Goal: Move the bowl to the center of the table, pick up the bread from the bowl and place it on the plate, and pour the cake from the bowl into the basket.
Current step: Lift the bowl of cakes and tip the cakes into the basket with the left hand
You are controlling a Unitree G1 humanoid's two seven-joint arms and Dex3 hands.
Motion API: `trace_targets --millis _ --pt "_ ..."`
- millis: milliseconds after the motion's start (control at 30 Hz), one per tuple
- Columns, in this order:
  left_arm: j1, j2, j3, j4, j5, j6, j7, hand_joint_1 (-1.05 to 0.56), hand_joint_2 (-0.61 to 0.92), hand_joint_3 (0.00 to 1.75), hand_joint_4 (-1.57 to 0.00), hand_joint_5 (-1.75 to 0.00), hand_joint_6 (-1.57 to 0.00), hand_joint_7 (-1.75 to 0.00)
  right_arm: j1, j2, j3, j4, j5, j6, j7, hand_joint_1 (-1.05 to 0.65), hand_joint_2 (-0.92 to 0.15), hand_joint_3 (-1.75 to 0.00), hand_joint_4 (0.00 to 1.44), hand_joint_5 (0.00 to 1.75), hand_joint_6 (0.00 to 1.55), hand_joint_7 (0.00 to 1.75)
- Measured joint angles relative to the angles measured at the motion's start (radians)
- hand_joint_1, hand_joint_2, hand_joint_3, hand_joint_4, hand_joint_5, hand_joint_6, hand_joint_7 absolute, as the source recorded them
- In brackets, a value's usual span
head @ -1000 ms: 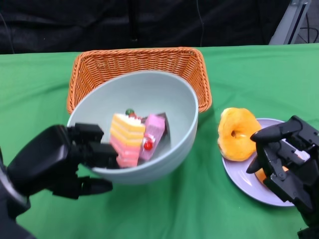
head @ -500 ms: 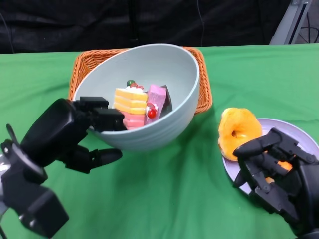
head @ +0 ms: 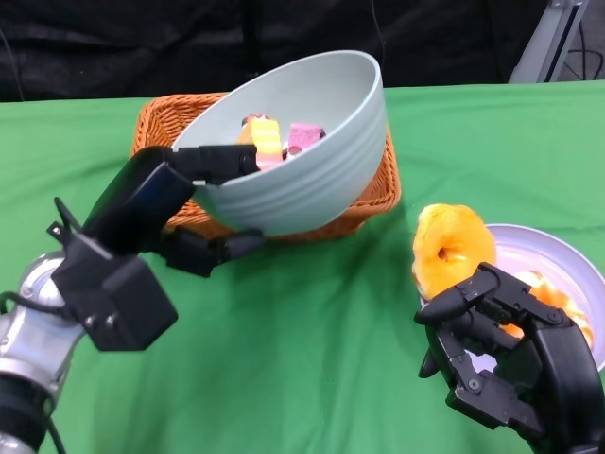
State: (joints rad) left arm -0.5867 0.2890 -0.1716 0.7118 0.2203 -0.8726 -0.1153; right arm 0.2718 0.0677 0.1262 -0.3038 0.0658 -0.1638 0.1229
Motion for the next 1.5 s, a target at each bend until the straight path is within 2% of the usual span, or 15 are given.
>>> trace_targets --millis 133,367,500,800,833,1000,1067,1167,1267,1500 --pt "-0.025 -0.019 0.012 0.02 -0.019 0.009 -0.021 -0.1 0.63 0.98 -0.74 -1.75 -0.68 -1.44 0.001 -0.001 0.002 0.01 -0.007 -0.006 0.001 -0.03 -0.68 -0.91 0.71 1.61 0.63 1.31" --pt "-0.116 -0.105 0.047 0.132 -0.042 0.052 -0.031 -0.13 0.66 0.97 -0.81 -1.75 -0.66 -1.48 -0.001 -0.004 0.014 0.05 -0.03 -0.034 0.004 -0.04 -0.66 -0.92 0.71 1.63 0.63 1.31" --pt "-0.15 -0.125 0.061 0.158 -0.052 0.055 -0.031 -0.14 0.67 0.97 -0.8 -1.75 -0.68 -1.43 -0.001 -0.004 0.015 0.053 -0.034 -0.036 0.002 -0.04 -0.66 -0.91 0.72 1.62 0.64 1.29" --pt "-0.152 -0.14 0.082 0.181 -0.069 0.074 -0.035 -0.16 0.67 0.97 -0.81 -1.75 -0.7 -1.41 -0.002 -0.004 0.015 0.062 -0.035 -0.052 0.003 -0.04 -0.66 -0.9 0.73 1.62 0.64 1.29" --pt "-0.153 -0.147 0.09 0.181 -0.086 0.088 -0.05 -0.17 0.67 0.95 -0.81 -1.75 -0.69 -1.46 -0.001 -0.004 0.015 0.063 -0.035 -0.052 0.003 -0.05 -0.67 -0.87 0.72 1.62 0.64 1.3" --pt "-0.159 -0.205 0.136 0.192 -0.195 0.2 -0.119 -0.17 0.68 0.93 -0.82 -1.75 -0.67 -1.52 -0.002 -0.005 0.018 0.064 -0.035 -0.052 0.003 -0.05 -0.69 -0.83 0.72 1.62 0.63 1.31" --pt "-0.17 -0.226 0.159 0.196 -0.242 0.263 -0.161 -0.2 0.64 0.99 -0.72 -1.75 -0.61 -1.59 -0.003 -0.007 0.018 0.067 -0.034 -0.052 0.004 -0.06 -0.69 -0.82 0.72 1.62 0.63 1.31" --pt "-0.205 -0.248 0.213 0.217 -0.329 0.383 -0.21 -0.22 0.57 1.1 -0.69 -1.75 -0.6 -1.61 -0.004 -0.009 0.02 0.075 -0.035 -0.052 0.004 -0.07 -0.7 -0.8 0.72 1.62 0.62 1.31" --pt "-0.231 -0.256 0.244 0.218 -0.366 0.442 -0.241 -0.19 0.56 1.13 -0.72 -1.75 -0.63 -1.6 -0.004 -0.011 0.021 0.081 -0.034 -0.053 0.004 -0.07 -0.7 -0.78 0.72 1.62 0.62 1.31" --pt "-0.264 -0.288 0.338 0.216 -0.497 0.67 -0.273 -0.16 0.6 1.12 -0.78 -1.75 -0.72 -1.56 -0.005 -0.011 0.026 0.087 -0.035 -0.055 0.003 -0.07 -0.72 -0.77 0.71 1.62 0.62 1.31"
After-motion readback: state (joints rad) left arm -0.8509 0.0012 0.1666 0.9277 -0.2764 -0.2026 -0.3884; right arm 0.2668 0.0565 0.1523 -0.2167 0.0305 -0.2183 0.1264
